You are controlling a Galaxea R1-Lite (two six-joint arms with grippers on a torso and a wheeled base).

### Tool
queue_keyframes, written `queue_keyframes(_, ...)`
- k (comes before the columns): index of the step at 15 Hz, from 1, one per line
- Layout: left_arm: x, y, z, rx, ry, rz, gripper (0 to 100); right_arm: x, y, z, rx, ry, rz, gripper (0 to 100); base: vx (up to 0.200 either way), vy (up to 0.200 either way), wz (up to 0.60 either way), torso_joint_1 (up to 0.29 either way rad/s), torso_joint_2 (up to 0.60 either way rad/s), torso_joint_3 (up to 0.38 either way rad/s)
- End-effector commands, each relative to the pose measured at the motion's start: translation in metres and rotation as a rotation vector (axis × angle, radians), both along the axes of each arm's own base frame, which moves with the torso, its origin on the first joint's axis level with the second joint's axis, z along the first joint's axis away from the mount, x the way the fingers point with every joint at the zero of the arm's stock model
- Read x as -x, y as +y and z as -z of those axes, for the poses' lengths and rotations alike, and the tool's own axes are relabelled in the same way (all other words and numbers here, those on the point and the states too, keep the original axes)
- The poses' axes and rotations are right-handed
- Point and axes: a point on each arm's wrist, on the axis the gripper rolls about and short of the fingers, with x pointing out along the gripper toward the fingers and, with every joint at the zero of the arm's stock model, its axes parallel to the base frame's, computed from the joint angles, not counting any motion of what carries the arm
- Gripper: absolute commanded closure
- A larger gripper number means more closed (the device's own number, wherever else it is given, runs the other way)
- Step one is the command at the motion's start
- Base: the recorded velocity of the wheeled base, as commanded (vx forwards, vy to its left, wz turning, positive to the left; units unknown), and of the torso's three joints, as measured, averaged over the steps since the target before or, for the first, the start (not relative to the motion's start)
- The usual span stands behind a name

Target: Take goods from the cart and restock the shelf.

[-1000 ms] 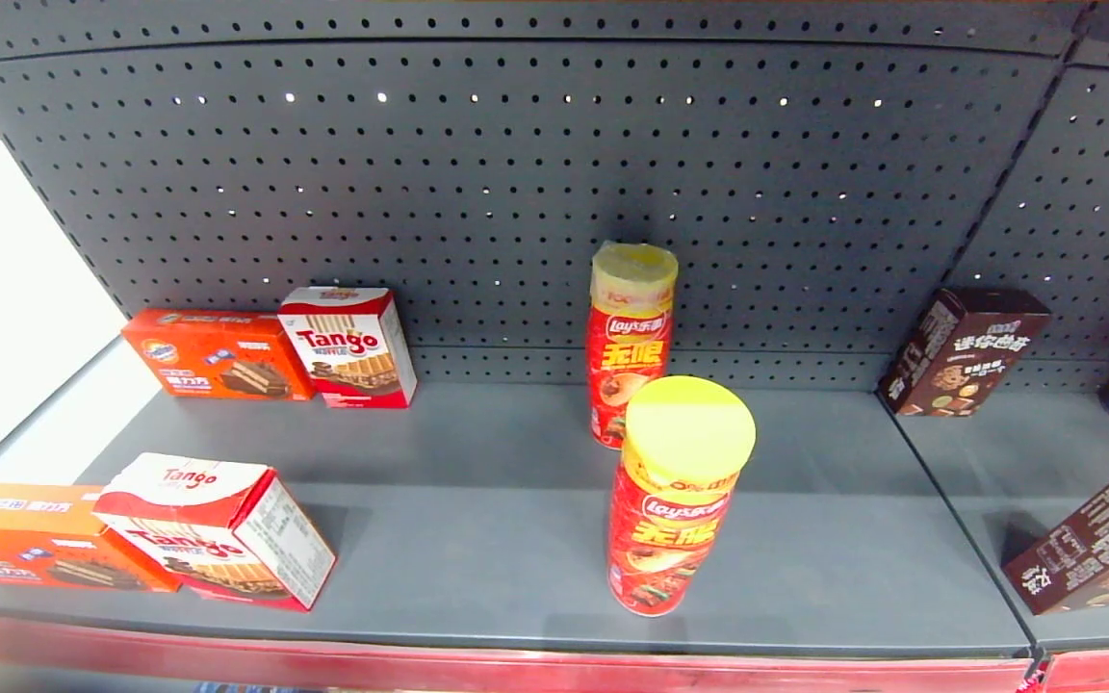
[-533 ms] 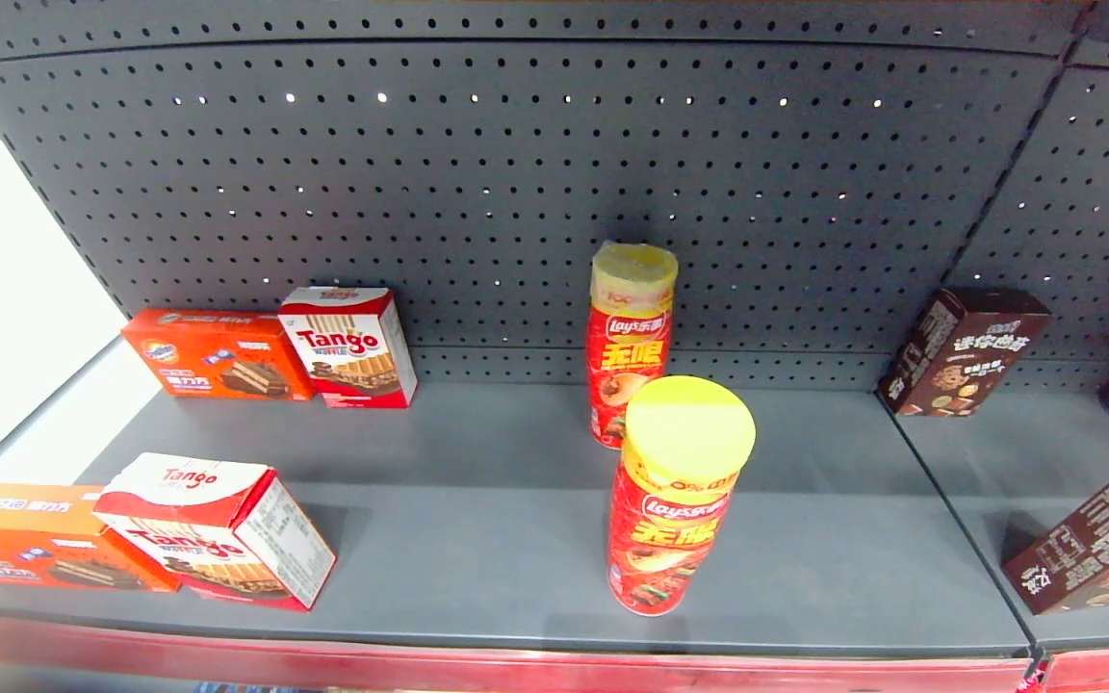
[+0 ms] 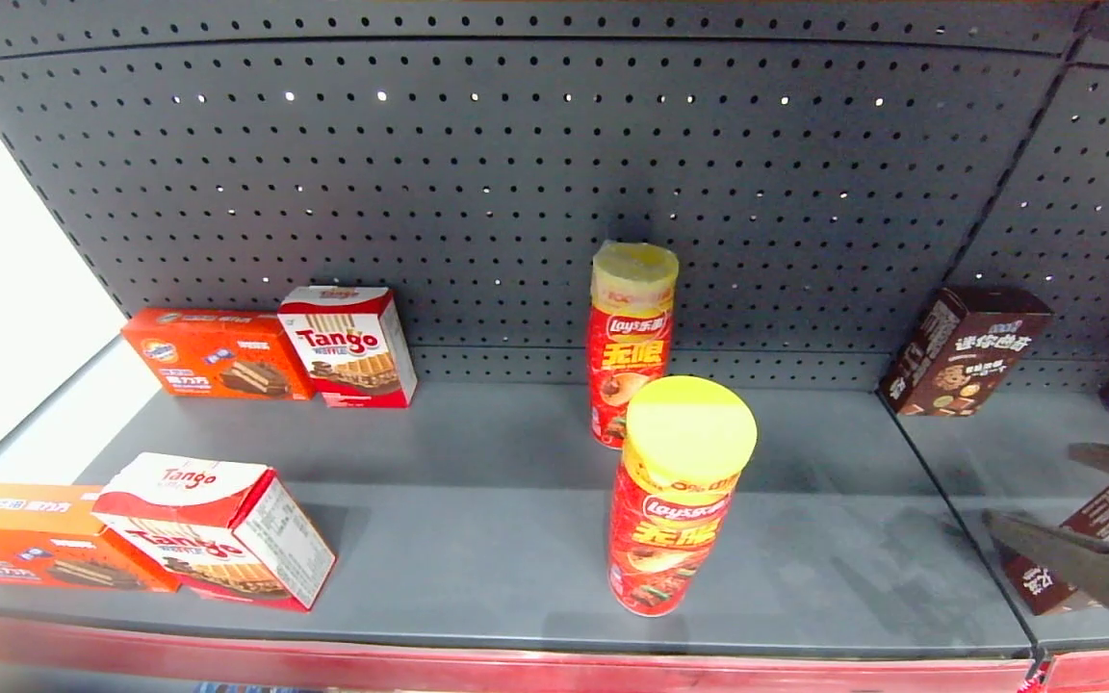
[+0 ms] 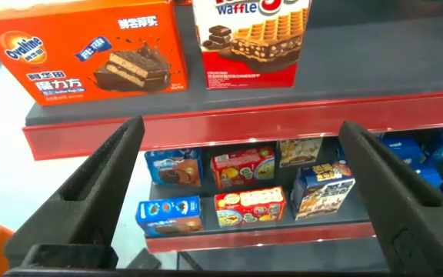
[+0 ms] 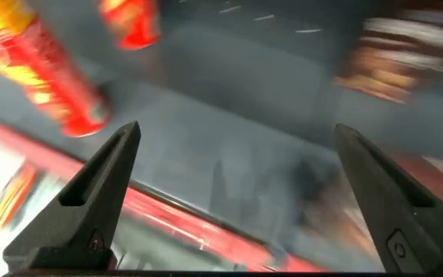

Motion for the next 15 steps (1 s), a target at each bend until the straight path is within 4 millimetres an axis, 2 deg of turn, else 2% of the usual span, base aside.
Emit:
queue_keyframes(1,0.0,0.0,0.0,0.0,0.004,0.0,0,-0.036,0.037,0.01,0.056,0.101,-0.123,0,0.0,0.0,0.0,0.0,0.0,0.0)
queue_keyframes(8,0.0,0.0,0.0,0.001,0.004,0.0,0,-0.049,0.067,0.033,0.124,0.209,-0.227,0,0.0,0.0,0.0,0.0,0.0,0.0)
queue_keyframes(15,0.0,0.0,0.0,0.004,0.004,-0.003,0,-0.071,0.091,0.041,0.145,0.235,-0.255,0,0.0,0.0,0.0,0.0,0.0,0.0)
